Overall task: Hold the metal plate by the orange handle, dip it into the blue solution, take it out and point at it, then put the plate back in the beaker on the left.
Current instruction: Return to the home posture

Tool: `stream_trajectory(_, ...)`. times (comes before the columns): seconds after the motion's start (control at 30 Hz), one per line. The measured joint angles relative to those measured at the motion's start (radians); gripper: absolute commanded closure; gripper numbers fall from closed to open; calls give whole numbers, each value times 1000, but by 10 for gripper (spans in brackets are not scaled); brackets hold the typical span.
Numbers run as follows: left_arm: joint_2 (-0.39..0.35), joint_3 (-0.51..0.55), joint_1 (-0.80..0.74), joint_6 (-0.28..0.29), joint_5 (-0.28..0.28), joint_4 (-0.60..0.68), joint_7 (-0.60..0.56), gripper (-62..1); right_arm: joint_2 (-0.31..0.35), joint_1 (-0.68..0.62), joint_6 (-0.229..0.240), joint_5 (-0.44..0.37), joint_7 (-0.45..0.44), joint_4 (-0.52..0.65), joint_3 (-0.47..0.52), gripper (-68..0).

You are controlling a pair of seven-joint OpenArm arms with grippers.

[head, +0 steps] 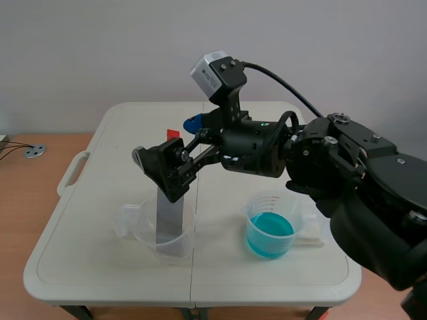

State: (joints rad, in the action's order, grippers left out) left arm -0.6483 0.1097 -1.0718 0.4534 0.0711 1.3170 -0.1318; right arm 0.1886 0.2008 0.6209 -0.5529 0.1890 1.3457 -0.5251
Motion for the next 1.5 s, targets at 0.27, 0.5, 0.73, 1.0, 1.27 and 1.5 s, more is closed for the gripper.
stream_trajectory(0.27,-2,75,3,2,-85,13,-83,-623,115,-20,-11,-60,0,100,43,-664)
stream_trajectory(0.5,-62,308,9,-10,-241,216,-136,-623,226,-148,-30,-76,-4,292,115,-664)
stream_trajectory(0.73,-64,397,8,-30,-347,470,-143,-623,302,-344,-31,-76,-47,432,228,-664)
stream_trajectory(1.0,36,388,105,-24,-367,657,-143,-623,379,-587,-31,-76,-153,536,377,-664)
stream_trajectory(1.27,106,294,311,-23,-360,668,-142,-623,388,-824,-31,-41,-238,582,549,-663)
stream_trajectory(1.5,105,174,375,-18,-352,668,-142,-623,388,-956,-31,-2,-304,605,663,-663)
